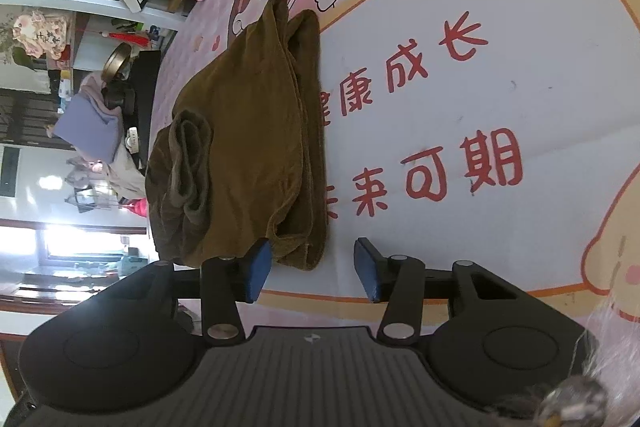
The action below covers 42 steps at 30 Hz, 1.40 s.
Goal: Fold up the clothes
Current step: 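Grasp the garment end with both grippers and lift it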
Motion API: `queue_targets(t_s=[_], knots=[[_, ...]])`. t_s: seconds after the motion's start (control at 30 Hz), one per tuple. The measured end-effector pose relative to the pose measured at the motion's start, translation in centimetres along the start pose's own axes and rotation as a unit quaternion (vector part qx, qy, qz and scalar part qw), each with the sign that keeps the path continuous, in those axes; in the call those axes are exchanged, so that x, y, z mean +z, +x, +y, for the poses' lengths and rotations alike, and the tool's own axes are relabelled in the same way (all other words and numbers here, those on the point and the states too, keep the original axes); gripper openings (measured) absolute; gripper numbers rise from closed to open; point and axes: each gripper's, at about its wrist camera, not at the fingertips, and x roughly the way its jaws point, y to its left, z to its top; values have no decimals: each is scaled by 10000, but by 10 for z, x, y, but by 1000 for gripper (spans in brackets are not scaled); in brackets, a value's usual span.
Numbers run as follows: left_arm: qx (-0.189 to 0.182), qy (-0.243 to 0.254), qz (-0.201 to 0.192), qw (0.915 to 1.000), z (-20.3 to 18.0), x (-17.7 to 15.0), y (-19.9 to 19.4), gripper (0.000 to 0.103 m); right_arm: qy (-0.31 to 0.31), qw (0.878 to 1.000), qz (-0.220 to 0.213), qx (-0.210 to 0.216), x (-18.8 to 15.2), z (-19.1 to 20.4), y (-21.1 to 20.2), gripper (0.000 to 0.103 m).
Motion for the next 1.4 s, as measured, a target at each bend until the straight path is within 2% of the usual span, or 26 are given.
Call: queue_targets(t_s=[0.13, 0.23, 0.3, 0.37, 0.5, 0.67, 0.7, 0.73, 0.77, 0.8, 0.83, 0.87, 0.9, 0.93, 0.97, 1.0, 1.07, 1.2, 1.4], knots=[[-185, 452, 194, 9986, -15, -2, 4, 102, 98, 9999, 79, 96, 3, 2, 10, 40], [-300, 923, 362, 9946, -28, -5, 12, 102, 219, 9997, 89, 111, 5, 3, 16, 33], [-336, 1302, 426, 9900, -38, -7, 19, 102, 251, 9996, 104, 36, 5, 4, 19, 19], [-282, 1710, 413, 9840, -47, -10, 26, 102, 260, 9996, 87, 48, 6, 5, 19, 16], [-154, 2331, 321, 9718, -60, -14, 39, 101, 54, 9992, -119, 372, 8, 17, 5, 13], [187, 2730, 12, 9618, -69, -9, 55, 89, -254, 9984, -199, 460, 12, 36, -4, 12], [260, 2884, -72, 9571, -73, -8, 59, 83, -312, 9983, -202, 445, 12, 39, -4, 12], [313, 3047, -125, 9519, -78, -7, 64, 70, -370, 9982, -206, 428, 12, 42, -4, 12], [361, 3210, -154, 9462, -82, -7, 68, 62, -397, 9982, -203, 406, 13, 43, -4, 12], [402, 3377, -149, 9403, -87, -7, 73, 41, -420, 9982, -199, 384, 13, 44, -4, 12], [446, 3532, -147, 9344, -91, -7, 77, 27, -436, 9982, -204, 365, 14, 45, -5, 12], [467, 3645, -159, 9299, -93, -8, 80, 24, -451, 9982, -209, 346, 15, 45, -6, 13], [425, 3692, -177, 9282, -94, -8, 79, 16, -451, 9981, -253, 337, 16, 44, -8, 20], [368, 3690, -185, 9285, -94, -8, 78, 13, -450, 9980, -302, 330, 17, 42, -11, 26], [341, 3647, -201, 9303, -93, -6, 76, 12, -436, 9978, -376, 324, 21, 39, -14, 50], [324, 3573, -223, 9332, -91, -4, 74, 9, -421, 9976, -454, 318, 24, 37, -17, 63], [279, 3406, -262, 9394, -87, 0, 68, 9, -322, 9974, -543, 351, 32, 31, -20, 64], [122, 2975, -296, 9542, -77, 11, 57, 9, 85, 9980, -431, 443, 50, 16, -6, 67], [-79, 2809, -199, 9595, -74, 13, 50, 8, 547, 9967, -347, 489, 76, 9, 19, 67]])
